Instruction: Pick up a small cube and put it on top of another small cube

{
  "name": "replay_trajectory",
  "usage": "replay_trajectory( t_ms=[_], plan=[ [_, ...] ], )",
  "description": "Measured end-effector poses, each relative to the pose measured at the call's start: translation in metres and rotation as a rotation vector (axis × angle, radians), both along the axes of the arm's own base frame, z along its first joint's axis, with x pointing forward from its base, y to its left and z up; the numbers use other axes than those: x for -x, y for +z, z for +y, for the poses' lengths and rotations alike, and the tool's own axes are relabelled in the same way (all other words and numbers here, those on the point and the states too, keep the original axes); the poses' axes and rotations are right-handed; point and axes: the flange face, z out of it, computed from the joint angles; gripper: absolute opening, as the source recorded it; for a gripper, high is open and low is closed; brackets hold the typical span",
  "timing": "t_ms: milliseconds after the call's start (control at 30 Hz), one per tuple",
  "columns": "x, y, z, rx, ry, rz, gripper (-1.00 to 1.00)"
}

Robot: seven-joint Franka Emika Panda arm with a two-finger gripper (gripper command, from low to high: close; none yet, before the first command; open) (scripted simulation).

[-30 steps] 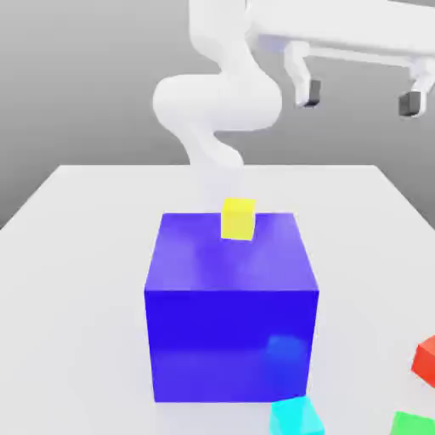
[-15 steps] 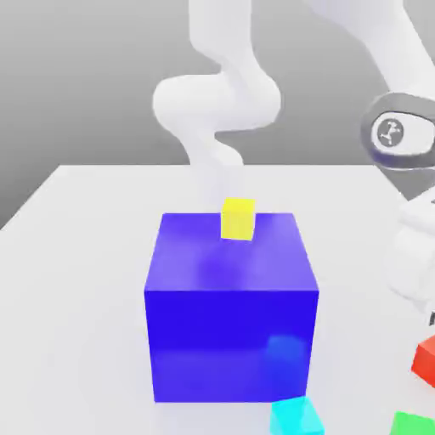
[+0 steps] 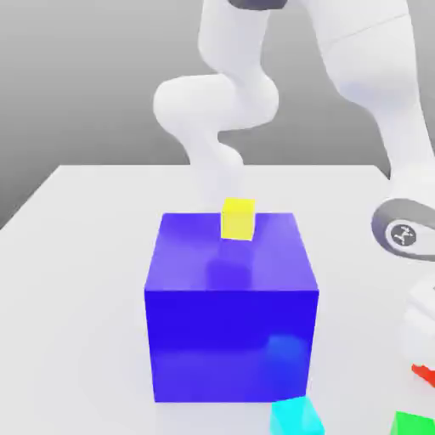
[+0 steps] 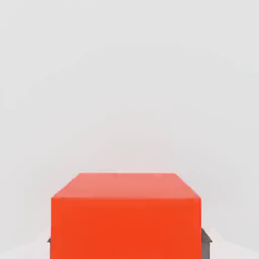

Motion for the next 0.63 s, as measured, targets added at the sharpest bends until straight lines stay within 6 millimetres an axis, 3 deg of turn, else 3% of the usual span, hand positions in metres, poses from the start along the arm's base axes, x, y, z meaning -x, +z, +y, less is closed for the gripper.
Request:
replay_trajectory(
  t_ms=[100,133,233,367,433,500,533,633],
  plan=[
    [0.0,0.039,-0.001,0.001,-0.001,0.0,-1.0],
    [-0.012,0.047,-0.016,0.007,-0.033,0.0,-1.0],
    [-0.06,0.066,-0.089,0.021,-0.188,0.001,-1.0],
    [-0.1,0.088,-0.188,0.012,-0.384,0.003,-1.0],
    [-0.113,0.078,-0.228,0.004,-0.462,0.002,-1.0],
    [-0.116,0.053,-0.24,0.002,-0.485,0.002,-1.0],
    [-0.116,0.043,-0.242,0.002,-0.488,0.001,1.0],
    [-0.116,0.043,-0.242,0.002,-0.488,0.001,1.0]
  ],
)
